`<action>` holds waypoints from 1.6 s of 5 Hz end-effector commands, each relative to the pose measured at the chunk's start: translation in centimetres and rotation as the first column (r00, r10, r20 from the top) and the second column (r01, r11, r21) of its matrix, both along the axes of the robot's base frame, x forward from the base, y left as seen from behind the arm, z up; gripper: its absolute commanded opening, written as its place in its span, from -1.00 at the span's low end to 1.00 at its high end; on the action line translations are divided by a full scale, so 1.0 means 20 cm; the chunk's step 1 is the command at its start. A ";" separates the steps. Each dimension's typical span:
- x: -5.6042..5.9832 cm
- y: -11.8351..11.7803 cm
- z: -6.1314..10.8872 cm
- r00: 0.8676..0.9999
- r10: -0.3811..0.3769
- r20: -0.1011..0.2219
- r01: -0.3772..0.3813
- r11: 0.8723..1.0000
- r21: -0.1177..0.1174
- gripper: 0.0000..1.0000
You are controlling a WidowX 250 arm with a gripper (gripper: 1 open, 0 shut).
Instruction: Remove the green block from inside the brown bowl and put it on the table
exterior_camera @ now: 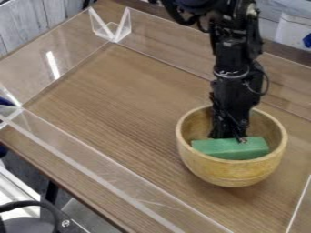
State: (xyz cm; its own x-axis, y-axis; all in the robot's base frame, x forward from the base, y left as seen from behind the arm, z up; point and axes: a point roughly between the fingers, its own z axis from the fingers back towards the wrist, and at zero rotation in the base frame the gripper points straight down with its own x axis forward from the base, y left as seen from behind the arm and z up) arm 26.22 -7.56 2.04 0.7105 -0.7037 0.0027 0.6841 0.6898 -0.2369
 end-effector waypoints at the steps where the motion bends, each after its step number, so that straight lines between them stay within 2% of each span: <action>1: -0.07 0.03 -0.06 0.998 -0.003 -0.064 0.003 1.000 0.002 -1.00; 3: -0.13 0.06 -0.07 0.996 -0.011 -0.093 0.010 1.000 -0.008 -1.00; 5: -0.09 0.04 -0.07 0.985 -0.036 -0.168 0.033 0.999 -0.019 -1.00; 7: -0.17 0.07 -0.09 0.978 -0.147 -0.150 0.139 0.989 -0.059 -1.00; 8: -0.17 0.05 -0.08 0.975 -0.140 -0.175 0.129 0.989 -0.074 -1.00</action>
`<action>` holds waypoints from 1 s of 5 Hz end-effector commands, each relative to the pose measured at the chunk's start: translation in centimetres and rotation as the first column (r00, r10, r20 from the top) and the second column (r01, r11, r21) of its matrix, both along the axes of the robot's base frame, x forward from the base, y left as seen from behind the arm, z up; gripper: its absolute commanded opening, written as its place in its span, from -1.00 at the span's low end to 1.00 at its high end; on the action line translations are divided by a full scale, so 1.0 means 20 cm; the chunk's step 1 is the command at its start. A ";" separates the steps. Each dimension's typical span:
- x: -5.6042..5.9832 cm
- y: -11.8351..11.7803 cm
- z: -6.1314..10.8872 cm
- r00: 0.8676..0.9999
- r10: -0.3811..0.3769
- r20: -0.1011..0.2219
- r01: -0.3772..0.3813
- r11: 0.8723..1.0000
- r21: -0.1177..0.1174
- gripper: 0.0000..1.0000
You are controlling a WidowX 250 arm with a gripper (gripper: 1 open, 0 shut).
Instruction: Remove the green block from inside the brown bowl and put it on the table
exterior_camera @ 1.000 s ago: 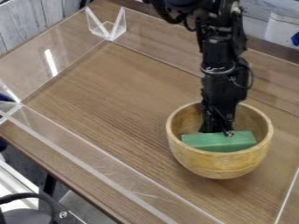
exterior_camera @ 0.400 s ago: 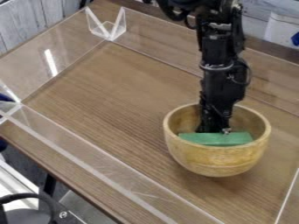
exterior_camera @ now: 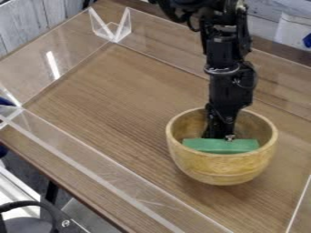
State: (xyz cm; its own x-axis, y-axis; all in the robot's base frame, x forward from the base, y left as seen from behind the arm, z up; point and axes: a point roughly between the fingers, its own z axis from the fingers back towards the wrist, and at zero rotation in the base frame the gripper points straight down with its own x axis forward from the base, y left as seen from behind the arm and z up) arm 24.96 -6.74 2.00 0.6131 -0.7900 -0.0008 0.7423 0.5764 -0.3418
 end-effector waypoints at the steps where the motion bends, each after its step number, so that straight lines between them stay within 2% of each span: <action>1: -0.10 -0.01 -0.08 0.993 -0.003 -0.122 0.004 1.000 0.001 -1.00; 3: -0.06 -0.08 -0.09 0.985 -0.042 -0.168 0.052 0.997 0.057 -1.00; 5: -0.06 -0.09 -0.09 0.952 -0.097 -0.290 0.102 0.995 0.001 -1.00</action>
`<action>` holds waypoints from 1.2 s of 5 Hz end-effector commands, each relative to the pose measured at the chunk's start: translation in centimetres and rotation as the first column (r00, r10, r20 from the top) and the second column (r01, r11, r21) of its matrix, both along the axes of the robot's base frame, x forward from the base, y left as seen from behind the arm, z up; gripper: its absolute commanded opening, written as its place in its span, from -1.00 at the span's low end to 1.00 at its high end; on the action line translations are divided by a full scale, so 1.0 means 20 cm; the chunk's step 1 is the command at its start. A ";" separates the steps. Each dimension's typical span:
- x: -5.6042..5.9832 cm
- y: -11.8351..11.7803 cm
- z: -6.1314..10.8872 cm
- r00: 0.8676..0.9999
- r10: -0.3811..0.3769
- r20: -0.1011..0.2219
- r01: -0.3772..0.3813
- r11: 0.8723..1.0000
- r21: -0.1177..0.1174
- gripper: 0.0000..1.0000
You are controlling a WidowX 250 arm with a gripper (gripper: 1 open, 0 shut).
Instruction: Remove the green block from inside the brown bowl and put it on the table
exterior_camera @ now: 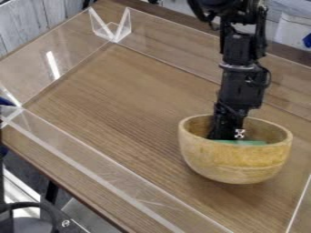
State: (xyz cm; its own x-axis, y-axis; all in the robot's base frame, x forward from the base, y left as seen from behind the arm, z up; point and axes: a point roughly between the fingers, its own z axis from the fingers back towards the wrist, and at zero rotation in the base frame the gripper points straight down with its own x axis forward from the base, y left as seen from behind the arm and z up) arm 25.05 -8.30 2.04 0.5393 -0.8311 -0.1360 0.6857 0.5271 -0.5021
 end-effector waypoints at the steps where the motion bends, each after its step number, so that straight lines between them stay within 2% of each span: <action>1: -0.05 0.00 -0.10 0.997 -0.018 -0.081 0.019 1.000 0.011 -1.00; 2: -0.04 0.02 -0.10 0.996 -0.002 -0.089 0.003 1.000 0.013 -1.00; 4: 0.03 0.02 -0.03 0.994 0.042 -0.098 -0.040 0.999 0.017 -1.00; 6: 0.03 0.02 0.09 0.998 0.000 -0.063 0.003 0.999 0.044 -1.00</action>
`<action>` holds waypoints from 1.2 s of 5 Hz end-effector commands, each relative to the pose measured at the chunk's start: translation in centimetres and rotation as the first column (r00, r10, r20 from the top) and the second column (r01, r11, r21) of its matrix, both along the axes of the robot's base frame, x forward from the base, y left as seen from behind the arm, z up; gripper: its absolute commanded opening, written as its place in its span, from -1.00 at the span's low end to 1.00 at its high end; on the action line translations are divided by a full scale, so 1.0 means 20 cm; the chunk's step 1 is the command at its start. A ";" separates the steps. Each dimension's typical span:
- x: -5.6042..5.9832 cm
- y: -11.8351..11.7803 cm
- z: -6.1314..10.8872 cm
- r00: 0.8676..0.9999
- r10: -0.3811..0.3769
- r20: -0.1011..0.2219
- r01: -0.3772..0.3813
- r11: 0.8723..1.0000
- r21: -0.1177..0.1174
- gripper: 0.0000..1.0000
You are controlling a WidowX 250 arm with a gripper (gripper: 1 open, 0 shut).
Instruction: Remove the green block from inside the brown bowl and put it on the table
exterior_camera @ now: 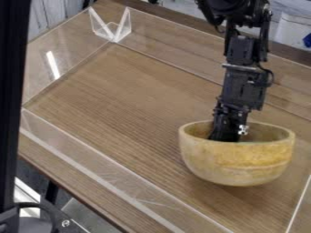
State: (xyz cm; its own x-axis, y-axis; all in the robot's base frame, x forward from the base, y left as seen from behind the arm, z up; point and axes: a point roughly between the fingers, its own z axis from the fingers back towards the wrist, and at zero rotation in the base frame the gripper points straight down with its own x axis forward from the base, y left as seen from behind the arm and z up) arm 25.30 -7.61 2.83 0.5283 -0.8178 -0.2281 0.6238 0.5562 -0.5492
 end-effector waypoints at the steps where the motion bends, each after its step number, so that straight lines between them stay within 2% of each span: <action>1: 0.00 0.01 0.03 0.999 0.027 0.030 -0.027 1.000 0.014 -1.00; 2: -0.02 0.03 0.01 0.998 0.063 0.020 -0.063 0.998 0.028 -1.00; 4: 0.06 0.15 0.01 0.999 0.047 -0.005 -0.047 0.998 0.039 -1.00; 6: 0.02 0.19 0.05 0.998 -0.025 -0.056 0.027 0.999 0.043 -1.00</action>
